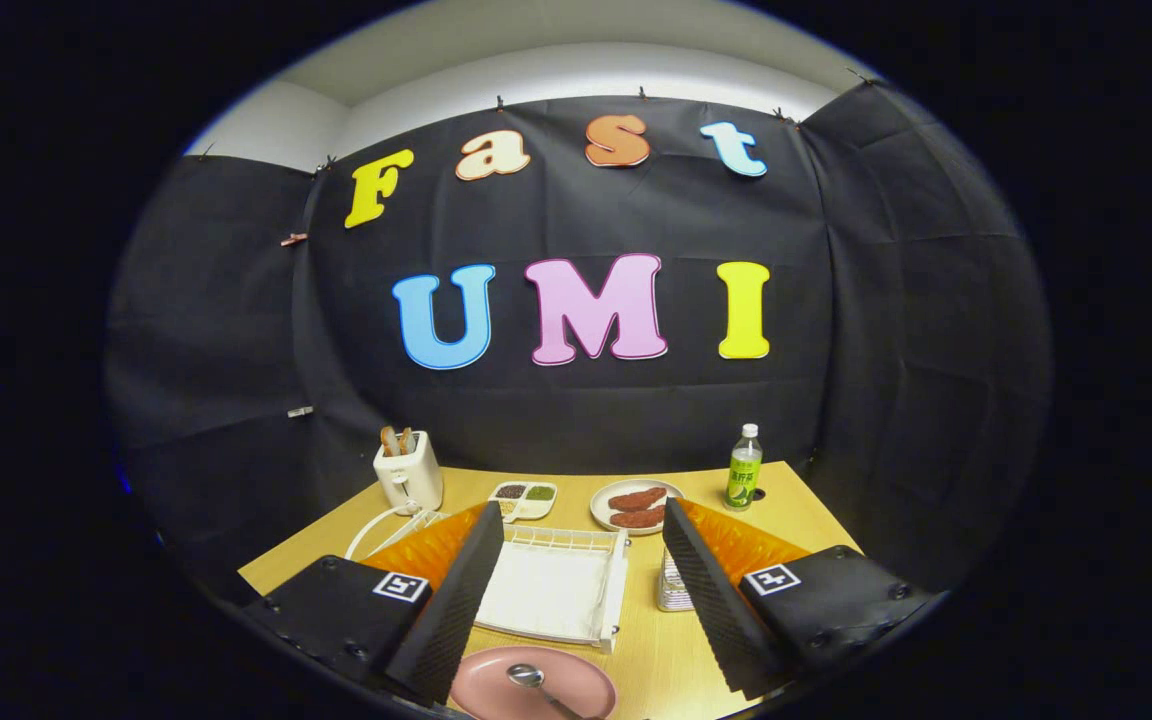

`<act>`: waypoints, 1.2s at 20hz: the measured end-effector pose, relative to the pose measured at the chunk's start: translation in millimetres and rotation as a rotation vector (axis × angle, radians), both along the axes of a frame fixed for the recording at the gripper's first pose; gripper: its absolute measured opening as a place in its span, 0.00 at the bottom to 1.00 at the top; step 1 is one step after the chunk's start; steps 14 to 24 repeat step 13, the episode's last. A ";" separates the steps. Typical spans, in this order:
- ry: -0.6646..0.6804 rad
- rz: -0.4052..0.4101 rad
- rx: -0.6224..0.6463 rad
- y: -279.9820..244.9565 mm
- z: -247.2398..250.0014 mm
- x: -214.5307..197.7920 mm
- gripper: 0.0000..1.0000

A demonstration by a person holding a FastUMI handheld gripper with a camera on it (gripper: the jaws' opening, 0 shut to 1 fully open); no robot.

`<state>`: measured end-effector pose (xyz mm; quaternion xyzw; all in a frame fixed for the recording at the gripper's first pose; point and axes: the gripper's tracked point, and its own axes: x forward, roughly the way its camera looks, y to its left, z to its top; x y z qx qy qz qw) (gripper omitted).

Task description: Take the plate from the dish rack, then take the spoon from the basket and place it into the plate.

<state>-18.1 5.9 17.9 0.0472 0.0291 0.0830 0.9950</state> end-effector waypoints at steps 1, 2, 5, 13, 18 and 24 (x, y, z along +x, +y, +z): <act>-0.013 -0.009 0.003 -2.0 7.4 -6.2 0.98; -0.031 -0.018 0.000 -4.4 14.8 -12.4 0.98; -0.070 -0.046 -0.042 -13.9 23.5 -30.0 0.98; -0.041 -0.068 -0.004 -23.4 11.8 -41.9 0.98; -0.041 -0.068 -0.004 -23.4 11.8 -41.9 0.98; -0.041 -0.068 -0.004 -23.4 11.8 -41.9 0.98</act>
